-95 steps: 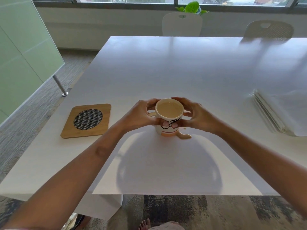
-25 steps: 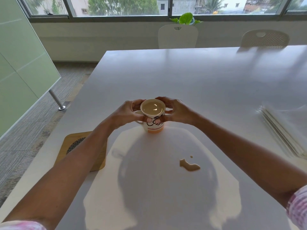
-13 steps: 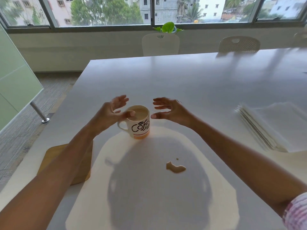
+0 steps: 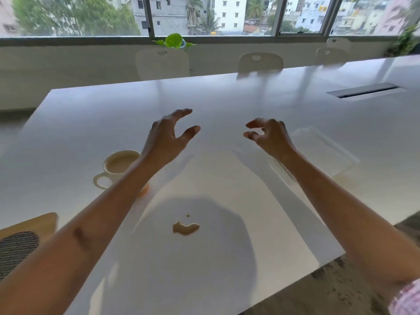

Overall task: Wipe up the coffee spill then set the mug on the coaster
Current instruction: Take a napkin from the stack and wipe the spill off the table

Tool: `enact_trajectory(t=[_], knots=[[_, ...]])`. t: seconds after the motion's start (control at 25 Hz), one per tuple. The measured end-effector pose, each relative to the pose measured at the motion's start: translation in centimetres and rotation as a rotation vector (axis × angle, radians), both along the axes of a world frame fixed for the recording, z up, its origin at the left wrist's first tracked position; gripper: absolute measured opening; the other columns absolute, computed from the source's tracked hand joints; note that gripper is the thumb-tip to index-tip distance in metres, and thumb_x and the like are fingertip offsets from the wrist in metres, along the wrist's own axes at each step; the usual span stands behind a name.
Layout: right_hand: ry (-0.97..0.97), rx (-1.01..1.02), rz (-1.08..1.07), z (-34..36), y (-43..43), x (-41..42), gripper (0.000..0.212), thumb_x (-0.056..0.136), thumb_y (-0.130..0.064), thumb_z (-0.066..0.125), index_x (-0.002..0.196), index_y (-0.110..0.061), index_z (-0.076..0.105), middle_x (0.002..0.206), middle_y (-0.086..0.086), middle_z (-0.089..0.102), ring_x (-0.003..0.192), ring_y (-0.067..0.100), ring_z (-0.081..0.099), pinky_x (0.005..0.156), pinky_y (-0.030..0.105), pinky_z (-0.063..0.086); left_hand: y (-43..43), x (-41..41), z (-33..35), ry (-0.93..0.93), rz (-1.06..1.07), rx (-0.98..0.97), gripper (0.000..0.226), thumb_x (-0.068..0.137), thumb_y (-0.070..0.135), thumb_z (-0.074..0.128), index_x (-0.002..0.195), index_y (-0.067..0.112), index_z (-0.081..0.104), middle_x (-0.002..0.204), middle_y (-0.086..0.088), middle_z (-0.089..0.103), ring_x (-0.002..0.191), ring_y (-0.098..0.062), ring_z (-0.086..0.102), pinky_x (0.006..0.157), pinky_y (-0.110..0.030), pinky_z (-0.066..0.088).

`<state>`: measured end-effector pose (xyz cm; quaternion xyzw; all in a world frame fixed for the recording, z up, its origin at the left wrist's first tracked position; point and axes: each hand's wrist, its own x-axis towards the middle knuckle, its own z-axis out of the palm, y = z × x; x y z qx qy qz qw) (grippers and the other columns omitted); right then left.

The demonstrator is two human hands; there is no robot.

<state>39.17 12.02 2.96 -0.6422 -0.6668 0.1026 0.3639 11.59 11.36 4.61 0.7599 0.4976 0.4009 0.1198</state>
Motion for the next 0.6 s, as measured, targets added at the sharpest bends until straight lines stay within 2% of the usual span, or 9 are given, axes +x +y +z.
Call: enact_trajectory(t=[0.08, 0.16, 0.24, 0.44, 0.6], knots=[[-0.043, -0.027, -0.078, -0.2, -1.1, 2.3, 0.036, 0.083, -0.031, 0.072, 0.116, -0.017, 0.069, 0.118, 0.002, 0.071, 0.108, 0.018, 0.061, 0.092, 0.026, 0.043, 0.6, 3.2, -0.8, 0.058, -0.073, -0.004, 0.053, 0.09, 0.042, 0.065, 0.138, 0.024, 0.054, 0.142, 0.0, 0.058, 0.129, -0.024, 0.055, 0.103, -0.032, 0.04], [-0.054, -0.073, -0.142, -0.7, -2.3, 4.4, 0.041, 0.082, -0.034, 0.071, 0.119, -0.017, 0.067, 0.121, 0.003, 0.07, 0.115, 0.021, 0.062, 0.1, 0.033, 0.046, 1.0, 6.4, -1.6, 0.119, -0.136, -0.013, 0.053, 0.089, 0.039, 0.067, 0.138, 0.023, 0.054, 0.142, -0.002, 0.058, 0.131, -0.023, 0.053, 0.104, -0.034, 0.04], [-0.09, -0.126, -0.198, -1.2, -3.3, 6.0, 0.045, 0.082, -0.036, 0.071, 0.121, -0.015, 0.066, 0.123, 0.007, 0.069, 0.118, 0.024, 0.061, 0.101, 0.037, 0.047, 1.4, 9.3, -2.3, 0.175, -0.19, -0.01, 0.053, 0.089, 0.036, 0.068, 0.138, 0.024, 0.054, 0.143, -0.001, 0.057, 0.131, -0.022, 0.052, 0.105, -0.034, 0.04], [-0.121, -0.245, -0.276, -2.5, -5.0, 8.7, 0.059, 0.077, -0.044, 0.073, 0.123, -0.008, 0.064, 0.124, 0.011, 0.068, 0.118, 0.029, 0.06, 0.099, 0.039, 0.048, 2.0, 15.9, -3.4, 0.295, -0.303, 0.067, 0.049, 0.088, 0.029, 0.069, 0.135, 0.023, 0.058, 0.142, 0.002, 0.058, 0.133, -0.019, 0.05, 0.107, -0.038, 0.042], [-0.17, -0.315, -0.287, -3.3, -5.7, 9.6, 0.05, 0.076, -0.044, 0.073, 0.111, -0.009, 0.069, 0.112, 0.011, 0.071, 0.108, 0.03, 0.064, 0.088, 0.037, 0.051, 2.7, 20.1, -4.2, 0.401, -0.358, 0.11, 0.047, 0.087, 0.023, 0.07, 0.133, 0.021, 0.061, 0.14, 0.0, 0.06, 0.134, -0.02, 0.049, 0.11, -0.038, 0.039]])
